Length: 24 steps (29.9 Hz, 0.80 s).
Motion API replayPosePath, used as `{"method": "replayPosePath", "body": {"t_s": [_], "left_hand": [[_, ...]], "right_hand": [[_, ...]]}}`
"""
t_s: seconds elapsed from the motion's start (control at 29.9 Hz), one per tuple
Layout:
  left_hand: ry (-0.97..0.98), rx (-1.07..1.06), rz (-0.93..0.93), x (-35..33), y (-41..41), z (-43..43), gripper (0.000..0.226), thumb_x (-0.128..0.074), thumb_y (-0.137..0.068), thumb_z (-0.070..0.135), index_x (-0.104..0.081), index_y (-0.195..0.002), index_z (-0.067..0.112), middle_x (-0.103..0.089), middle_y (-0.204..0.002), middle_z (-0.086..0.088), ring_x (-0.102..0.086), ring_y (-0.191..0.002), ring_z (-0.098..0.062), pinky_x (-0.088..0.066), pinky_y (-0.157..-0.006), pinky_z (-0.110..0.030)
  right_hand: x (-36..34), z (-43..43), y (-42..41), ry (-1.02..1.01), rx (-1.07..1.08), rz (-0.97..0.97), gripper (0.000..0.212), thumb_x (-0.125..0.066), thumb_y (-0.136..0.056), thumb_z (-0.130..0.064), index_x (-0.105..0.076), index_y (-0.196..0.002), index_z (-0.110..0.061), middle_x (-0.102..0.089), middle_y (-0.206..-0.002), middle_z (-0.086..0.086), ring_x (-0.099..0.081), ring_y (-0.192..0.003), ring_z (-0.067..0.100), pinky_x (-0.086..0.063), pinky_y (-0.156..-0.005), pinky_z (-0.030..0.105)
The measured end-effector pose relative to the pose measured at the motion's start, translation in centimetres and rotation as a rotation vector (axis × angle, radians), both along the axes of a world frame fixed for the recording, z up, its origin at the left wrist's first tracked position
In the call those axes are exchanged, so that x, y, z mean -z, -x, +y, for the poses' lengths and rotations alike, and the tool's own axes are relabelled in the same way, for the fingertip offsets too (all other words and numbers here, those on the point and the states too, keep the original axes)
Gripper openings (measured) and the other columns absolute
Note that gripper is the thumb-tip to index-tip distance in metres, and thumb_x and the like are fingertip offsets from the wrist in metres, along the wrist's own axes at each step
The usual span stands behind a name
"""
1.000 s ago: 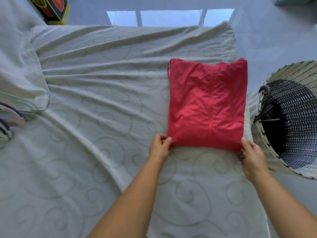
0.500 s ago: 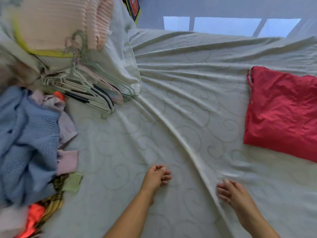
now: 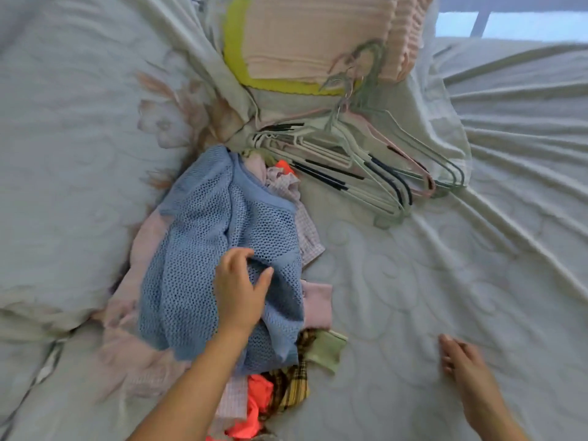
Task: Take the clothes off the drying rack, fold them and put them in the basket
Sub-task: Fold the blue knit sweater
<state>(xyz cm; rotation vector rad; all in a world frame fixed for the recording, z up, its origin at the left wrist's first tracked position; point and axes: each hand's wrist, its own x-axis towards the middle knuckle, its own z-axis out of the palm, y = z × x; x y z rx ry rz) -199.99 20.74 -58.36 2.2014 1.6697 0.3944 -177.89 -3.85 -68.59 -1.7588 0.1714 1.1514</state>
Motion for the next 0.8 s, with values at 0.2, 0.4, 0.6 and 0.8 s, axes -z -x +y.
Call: {"method": "replayPosePath", "body": {"t_s": [0.2, 0.4, 0.6, 0.8], "left_hand": [[0.401, -0.225, 0.300, 0.8, 0.5, 9.7, 0.069, -0.063, -0.087, 0.029, -0.027, -0.140, 0.003, -0.039, -0.140, -0.020, -0.043, -0.123, -0.038, -0.039, -0.097, -0.048], [0.791, -0.280, -0.491, -1.9, -1.8, 5.0, 0.035, -0.051, -0.092, 0.004, -0.044, -0.127, 0.004, -0.060, -0.114, -0.012, -0.058, -0.092, -0.023, -0.047, -0.079, -0.034], [1.360, -0.098, -0.922, -4.7, -4.1, -5.4, 0.049, -0.064, -0.070, 0.000, -0.053, -0.116, 0.012, -0.066, -0.107, -0.012, -0.065, -0.091, -0.023, -0.055, -0.076, -0.032], [1.684, 0.045, -0.815, -3.5, -5.3, -13.8, 0.063, -0.078, -0.066, 0.019, -0.048, -0.121, 0.014, -0.068, -0.112, 0.000, -0.063, -0.105, -0.015, -0.049, -0.092, -0.030]], "right_hand": [[-2.0, 0.8, -0.4, 0.022, 0.055, 0.105, 0.021, -0.056, -0.089, -0.015, -0.051, -0.069, -0.010, -0.041, -0.038, -0.008, -0.036, -0.030, -0.001, -0.027, -0.032, 0.007], [-4.5, 6.0, 5.5, -0.119, -0.103, 0.090, 0.016, -0.048, -0.094, -0.017, -0.061, -0.088, -0.011, -0.067, -0.098, 0.011, -0.062, -0.080, 0.014, -0.048, -0.069, 0.026], [-7.2, 13.2, 7.3, -0.329, 0.080, 0.329, 0.039, -0.041, -0.090, -0.048, -0.048, -0.117, -0.020, -0.061, -0.103, -0.003, -0.059, -0.093, 0.015, -0.052, -0.076, 0.031], [-8.5, 7.8, 2.4, -0.364, 0.128, 0.519, 0.044, -0.046, -0.088, -0.045, -0.061, -0.098, -0.005, -0.072, -0.073, 0.011, -0.069, -0.062, 0.020, -0.055, -0.050, 0.027]]}}
